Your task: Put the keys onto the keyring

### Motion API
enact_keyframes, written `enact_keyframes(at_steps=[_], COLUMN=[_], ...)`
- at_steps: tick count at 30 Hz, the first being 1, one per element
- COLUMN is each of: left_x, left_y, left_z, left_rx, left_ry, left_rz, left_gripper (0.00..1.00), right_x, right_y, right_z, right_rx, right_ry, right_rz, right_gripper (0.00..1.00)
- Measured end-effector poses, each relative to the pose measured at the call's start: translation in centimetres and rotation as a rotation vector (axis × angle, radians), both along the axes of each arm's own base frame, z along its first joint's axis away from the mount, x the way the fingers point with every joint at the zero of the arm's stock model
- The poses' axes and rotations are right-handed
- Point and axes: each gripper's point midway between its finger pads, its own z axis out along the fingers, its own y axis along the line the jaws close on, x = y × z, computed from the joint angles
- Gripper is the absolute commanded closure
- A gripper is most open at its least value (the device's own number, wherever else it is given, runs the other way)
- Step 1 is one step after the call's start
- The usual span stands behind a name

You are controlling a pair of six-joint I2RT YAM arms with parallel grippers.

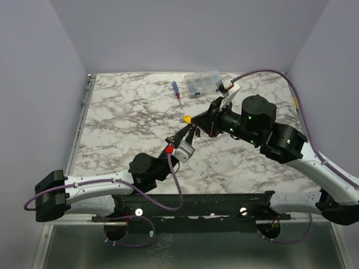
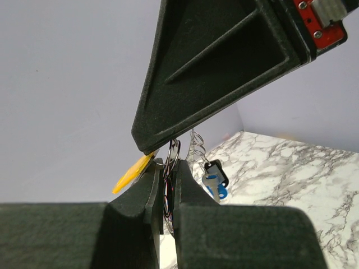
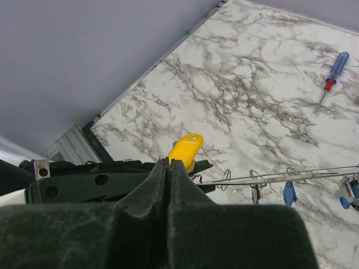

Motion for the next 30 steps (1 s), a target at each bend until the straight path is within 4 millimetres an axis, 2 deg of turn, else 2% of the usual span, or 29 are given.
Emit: enact_keyframes(at_steps=[8, 17, 25, 30], left_x=[0.2, 0.4, 0.5, 0.6], left_y=[0.1, 0.3, 0.5, 0.5], left_z=[-0.1, -0.2, -0.2, -0.1], left_rx=[0.001, -0.002, -0.001, -0.002], left_ry=[0.005, 0.013, 0.013, 0.012], left_rz=[0.01, 0.026, 0.033, 0.034], left_gripper=[1.0, 1.0, 1.0, 1.0], right_x=[-0.7, -0.7, -0.7, -0.7], right_y=[1.2, 1.8, 2.3, 2.9], right_z=[0.0, -0.1, -0.3, -0.4], right_rx=[-0.024, -0.061, -0.085, -0.103], right_ry=[-0.014, -0.031, -0.024, -0.016], right_rz=[0.038, 0.033, 0.038, 0.045], right_gripper=[1.0, 0.99, 0.79, 0.74])
